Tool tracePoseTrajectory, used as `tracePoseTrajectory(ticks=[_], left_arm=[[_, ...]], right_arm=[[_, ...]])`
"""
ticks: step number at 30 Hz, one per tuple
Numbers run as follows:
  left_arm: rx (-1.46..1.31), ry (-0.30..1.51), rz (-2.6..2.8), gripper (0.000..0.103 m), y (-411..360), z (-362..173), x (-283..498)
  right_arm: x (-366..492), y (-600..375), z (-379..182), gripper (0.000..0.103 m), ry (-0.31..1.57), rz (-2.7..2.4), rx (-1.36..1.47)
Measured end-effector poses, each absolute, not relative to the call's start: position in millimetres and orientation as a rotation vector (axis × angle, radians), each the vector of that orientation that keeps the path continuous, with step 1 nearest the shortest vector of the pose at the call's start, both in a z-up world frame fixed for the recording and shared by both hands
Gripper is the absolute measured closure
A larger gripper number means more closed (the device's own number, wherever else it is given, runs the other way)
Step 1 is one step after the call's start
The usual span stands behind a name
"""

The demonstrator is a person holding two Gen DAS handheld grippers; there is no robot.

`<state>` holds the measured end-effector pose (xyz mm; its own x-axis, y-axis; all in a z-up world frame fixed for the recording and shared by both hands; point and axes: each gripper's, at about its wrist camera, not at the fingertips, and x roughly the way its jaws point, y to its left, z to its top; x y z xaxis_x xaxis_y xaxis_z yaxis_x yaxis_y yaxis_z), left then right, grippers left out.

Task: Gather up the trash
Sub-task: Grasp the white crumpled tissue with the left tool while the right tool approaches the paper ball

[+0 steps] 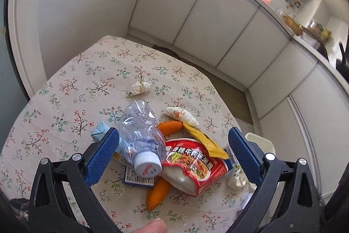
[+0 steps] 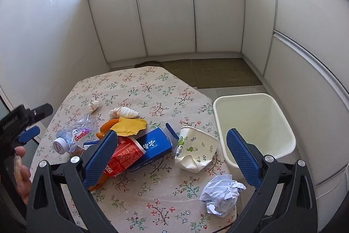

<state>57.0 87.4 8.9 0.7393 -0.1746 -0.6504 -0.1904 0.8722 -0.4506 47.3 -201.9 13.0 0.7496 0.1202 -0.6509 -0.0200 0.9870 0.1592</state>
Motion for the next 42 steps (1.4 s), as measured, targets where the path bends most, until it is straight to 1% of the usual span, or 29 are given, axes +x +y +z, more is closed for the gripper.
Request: tracePoseTrajectory(ticks=[2, 5, 10, 12, 14, 17, 26, 28, 29, 30, 32, 34, 35, 36, 37, 39, 42], left_arm=[[-0.564, 0.779, 0.028, 0.007, 106.9, 10.1, 77.0], [-0.520, 0.838, 0.074, 0.007, 129.5, 11.0, 115.7], [-0.472, 1.005, 0.084, 0.007, 154.4, -12.2, 174.2], [-0.396, 1.040, 0.054, 0.007, 153.5, -23.2, 196.4], [-0.326, 1.121, 0.012, 0.007, 146.7, -40.0, 218.4], [-0.160, 1.212, 0.001, 0.007, 126.3, -62.8, 243.9], [0.106, 1.305, 0.017, 0.008, 97.9, -111.5, 298.9], [0.131, 1.319, 0.005, 0.014, 95.4, -118.3, 304.7], [0.142, 1.325, -0.002, 0.019, 94.1, -120.2, 307.2], [0.157, 1.331, -0.008, 0.022, 92.3, -122.9, 309.0], [0.178, 1.346, -0.016, 0.034, 89.6, -127.9, 311.2], [0.178, 1.361, -0.021, 0.038, 89.5, -132.0, 312.3], [0.166, 1.355, -0.027, 0.045, 90.4, -132.9, 311.5], [0.150, 1.340, -0.030, 0.061, 91.8, -135.4, 310.4], [0.132, 1.322, -0.033, 0.072, 93.9, -133.4, 308.8], [0.109, 1.301, -0.040, 0.073, 97.5, -128.2, 303.4], [0.086, 1.249, -0.036, 0.073, 106.8, -101.6, 284.8]], right_arm=[[58.3, -201.5, 11.6, 0.006, 0.765, 0.101, 0.157], [76.8, -205.6, 3.8, 0.006, 0.842, 0.143, 0.209], [95.8, -232.5, -17.9, 0.006, 0.922, 0.149, 0.367], [101.2, -246.0, -26.9, 0.006, 0.959, 0.141, 0.426], [105.1, -260.0, -32.4, 0.006, 0.982, 0.134, 0.483], [105.8, -284.3, -33.1, 0.006, 0.980, 0.082, 0.528], [104.4, -333.2, -52.4, 0.006, 1.023, -0.030, 0.647], [104.8, -331.6, -54.3, 0.006, 1.031, -0.036, 0.634], [105.4, -330.5, -54.9, 0.006, 1.034, -0.036, 0.626], [106.1, -329.0, -55.3, 0.006, 1.038, -0.034, 0.616], [107.5, -326.7, -56.8, 0.006, 1.044, -0.035, 0.604], [107.9, -326.8, -58.2, 0.006, 1.048, -0.039, 0.605], [107.5, -327.8, -58.9, 0.006, 1.050, -0.040, 0.606], [106.8, -328.2, -59.9, 0.006, 1.054, -0.041, 0.608], [105.9, -329.0, -60.9, 0.006, 1.057, -0.039, 0.610], [102.7, -331.2, -62.8, 0.006, 1.068, -0.049, 0.602], [95.0, -339.0, -67.9, 0.006, 1.093, -0.080, 0.604]])
